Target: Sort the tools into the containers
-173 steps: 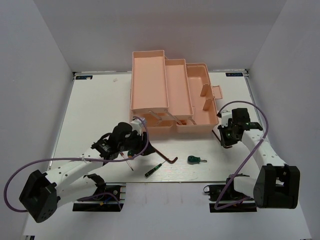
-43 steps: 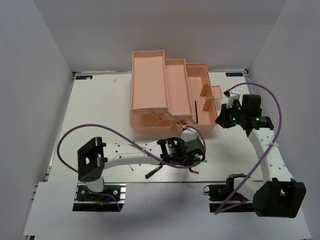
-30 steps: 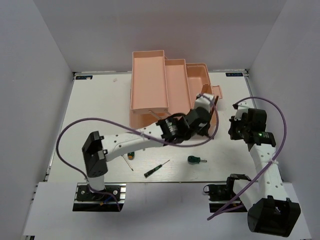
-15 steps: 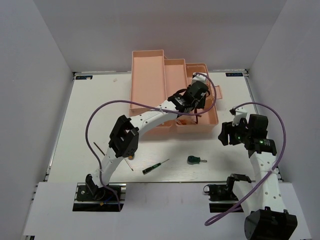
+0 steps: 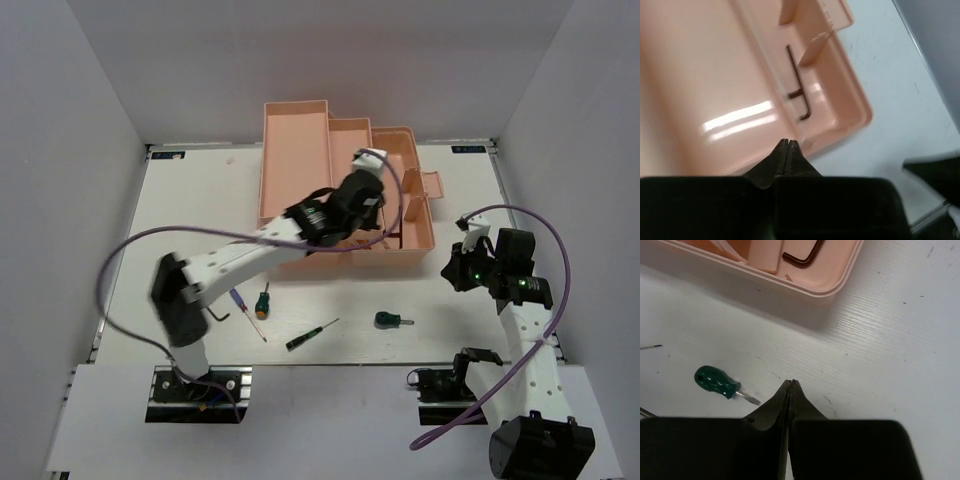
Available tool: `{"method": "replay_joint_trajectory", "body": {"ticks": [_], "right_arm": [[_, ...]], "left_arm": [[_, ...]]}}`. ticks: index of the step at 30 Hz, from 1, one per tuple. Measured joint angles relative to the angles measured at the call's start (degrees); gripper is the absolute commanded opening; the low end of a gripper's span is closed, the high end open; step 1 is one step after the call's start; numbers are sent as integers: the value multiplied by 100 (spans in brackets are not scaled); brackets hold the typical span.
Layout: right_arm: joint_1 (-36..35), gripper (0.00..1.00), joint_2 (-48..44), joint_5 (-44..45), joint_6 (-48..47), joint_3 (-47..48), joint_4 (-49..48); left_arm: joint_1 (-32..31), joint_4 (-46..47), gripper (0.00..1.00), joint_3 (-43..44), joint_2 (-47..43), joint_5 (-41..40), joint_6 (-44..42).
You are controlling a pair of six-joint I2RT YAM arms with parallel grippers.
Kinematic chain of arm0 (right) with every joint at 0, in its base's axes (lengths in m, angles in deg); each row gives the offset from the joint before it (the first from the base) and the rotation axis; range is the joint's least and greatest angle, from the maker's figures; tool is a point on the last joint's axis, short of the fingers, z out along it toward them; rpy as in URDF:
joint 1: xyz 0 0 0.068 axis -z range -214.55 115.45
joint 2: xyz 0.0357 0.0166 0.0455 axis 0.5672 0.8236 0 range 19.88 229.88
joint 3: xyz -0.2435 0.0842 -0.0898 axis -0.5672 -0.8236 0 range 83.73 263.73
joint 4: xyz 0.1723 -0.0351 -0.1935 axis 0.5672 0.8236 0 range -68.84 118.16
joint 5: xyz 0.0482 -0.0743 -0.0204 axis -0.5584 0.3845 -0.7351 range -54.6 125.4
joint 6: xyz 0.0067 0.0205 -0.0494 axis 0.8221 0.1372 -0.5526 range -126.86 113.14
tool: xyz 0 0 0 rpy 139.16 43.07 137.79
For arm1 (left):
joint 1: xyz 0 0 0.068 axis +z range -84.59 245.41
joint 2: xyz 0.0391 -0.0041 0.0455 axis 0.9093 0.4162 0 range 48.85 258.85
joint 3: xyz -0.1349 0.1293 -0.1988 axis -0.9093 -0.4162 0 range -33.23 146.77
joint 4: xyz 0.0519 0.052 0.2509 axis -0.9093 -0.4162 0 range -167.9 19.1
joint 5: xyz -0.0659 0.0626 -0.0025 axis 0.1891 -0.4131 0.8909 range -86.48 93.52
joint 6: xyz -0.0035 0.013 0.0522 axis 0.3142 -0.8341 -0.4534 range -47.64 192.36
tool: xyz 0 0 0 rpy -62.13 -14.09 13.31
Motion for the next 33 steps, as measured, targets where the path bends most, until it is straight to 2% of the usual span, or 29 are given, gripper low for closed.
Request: {"method": "replay_joint_trajectory", "body": {"ticks": [1,2,3,4,6,7,8,12,15,18,23,28,33], "right_arm": [[0,0,37,-48,2,0,-2],[0,43,87,-111,-2,2,-7],[0,76,175,-195,20,9,-4],[-2,90,293,-267,33,22,-11],[0,90,719,-553,-46,186,81],[-7,90,962,-695,-57,330,129],[-4,90,1182,-863,-37,479,151],[-11,90,1670,-1394,144,922,92],[-13,90,1685,-1578,240,1003,13],[-13,90,1609,-1591,317,1001,-42],[-11,90,1335,-1591,354,997,-72],[-11,90,1078,-1589,358,994,-96],[-11,90,1021,-1591,356,992,-116]], "left_arm": [[-24,-79,0,-640,-719,-87,79],[-39,-164,0,-1165,-1370,-219,227],[-37,-286,10,-1738,-2181,-413,420],[0,-448,22,-2186,-2865,-588,614],[138,-964,38,-3040,-4249,-1051,1237],[212,-1259,50,-3401,-4802,-1272,1593],[308,-1593,53,-3757,-5305,-1475,1937],[490,-2977,55,-5462,-6638,-1864,3473],[538,-3716,52,-6518,-7104,-1792,4323],[584,-4033,52,-7005,-7110,-1707,4964],[769,-4024,52,-7042,-6148,-1628,5412],[1191,-3499,52,-7130,-5705,-1582,5333],[1897,-2771,52,-7350,-5302,-1366,4859]]}}
